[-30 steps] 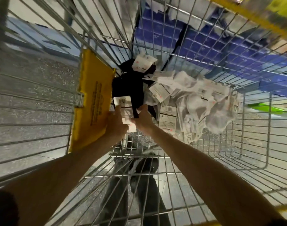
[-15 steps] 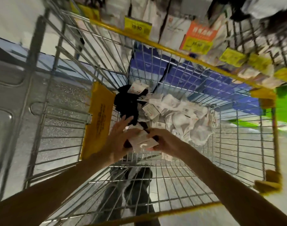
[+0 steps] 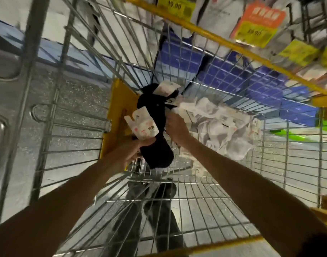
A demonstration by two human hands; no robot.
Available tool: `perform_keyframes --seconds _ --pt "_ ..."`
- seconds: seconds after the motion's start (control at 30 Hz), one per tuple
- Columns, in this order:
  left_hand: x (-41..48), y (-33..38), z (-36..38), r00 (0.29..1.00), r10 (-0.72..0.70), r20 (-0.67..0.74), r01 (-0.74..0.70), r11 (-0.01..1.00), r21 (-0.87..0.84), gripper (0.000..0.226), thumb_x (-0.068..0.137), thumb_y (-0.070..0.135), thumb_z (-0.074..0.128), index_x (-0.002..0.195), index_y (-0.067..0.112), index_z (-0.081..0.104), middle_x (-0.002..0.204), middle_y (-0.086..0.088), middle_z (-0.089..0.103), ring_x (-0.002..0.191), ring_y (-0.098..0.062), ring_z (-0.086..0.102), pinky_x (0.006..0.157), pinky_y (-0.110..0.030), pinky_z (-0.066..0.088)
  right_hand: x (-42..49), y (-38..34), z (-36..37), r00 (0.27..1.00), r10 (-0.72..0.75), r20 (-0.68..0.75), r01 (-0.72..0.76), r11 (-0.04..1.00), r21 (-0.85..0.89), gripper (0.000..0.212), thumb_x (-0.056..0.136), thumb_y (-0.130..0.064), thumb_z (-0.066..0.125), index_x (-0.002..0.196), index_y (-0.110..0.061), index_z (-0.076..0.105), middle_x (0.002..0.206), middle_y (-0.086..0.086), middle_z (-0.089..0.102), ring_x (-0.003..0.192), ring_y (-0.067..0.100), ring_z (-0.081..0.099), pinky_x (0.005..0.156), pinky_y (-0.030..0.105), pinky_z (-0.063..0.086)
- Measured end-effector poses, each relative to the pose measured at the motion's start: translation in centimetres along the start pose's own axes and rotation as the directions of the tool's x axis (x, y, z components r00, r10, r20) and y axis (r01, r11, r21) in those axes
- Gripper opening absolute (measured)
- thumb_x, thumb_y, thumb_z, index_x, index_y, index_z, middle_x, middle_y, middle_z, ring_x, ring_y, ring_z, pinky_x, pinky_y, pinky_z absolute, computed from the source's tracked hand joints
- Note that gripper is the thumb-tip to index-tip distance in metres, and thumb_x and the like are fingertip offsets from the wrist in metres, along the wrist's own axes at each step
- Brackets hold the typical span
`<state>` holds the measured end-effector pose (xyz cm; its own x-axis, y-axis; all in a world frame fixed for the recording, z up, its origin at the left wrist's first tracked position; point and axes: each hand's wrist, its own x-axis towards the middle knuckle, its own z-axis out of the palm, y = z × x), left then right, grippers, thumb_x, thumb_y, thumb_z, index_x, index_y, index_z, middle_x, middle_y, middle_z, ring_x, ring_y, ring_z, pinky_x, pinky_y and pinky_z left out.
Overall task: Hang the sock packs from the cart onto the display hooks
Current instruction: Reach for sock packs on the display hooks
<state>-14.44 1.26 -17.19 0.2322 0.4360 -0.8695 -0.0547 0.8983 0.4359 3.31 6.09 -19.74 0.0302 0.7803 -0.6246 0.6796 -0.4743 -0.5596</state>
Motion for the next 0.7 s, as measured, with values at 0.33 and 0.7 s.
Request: perform_keyframes --seconds 0.33,0.7 --pt "4.0 1.5 0.8 0.996 0.027 -0.088 -0.035 0.995 -0.096 0.056 0.086 0.034 0.071 0.136 0.017 0.051 0.133 0.001 0.059 0.126 -0.019 0.051 0.111 -0.043 0.035 7.4 -1.3 2.2 0.989 0.014 0.145 0.063 0.857 -0.512 0.089 0.092 -0.003 0.055 0.154 -0.004 -0.009 0.15 0.034 0.02 0.135 0.048 0.03 0.104 0.05 0.034" --pt "4.2 0.6 1.1 0.985 0.034 -0.168 -0.032 0.999 0.017 0.04 0.087 0.029 0.07 0.124 0.021 0.058 0.108 0.007 0.067 0.106 -0.019 0.06 0.094 -0.037 0.042 8.7 0.1 3.2 0.999 -0.023 -0.046 -0.002 0.879 -0.477 0.078 0.085 -0.018 0.067 0.15 -0.022 0.023 0.149 0.016 0.03 0.134 0.04 0.034 0.101 0.05 0.038"
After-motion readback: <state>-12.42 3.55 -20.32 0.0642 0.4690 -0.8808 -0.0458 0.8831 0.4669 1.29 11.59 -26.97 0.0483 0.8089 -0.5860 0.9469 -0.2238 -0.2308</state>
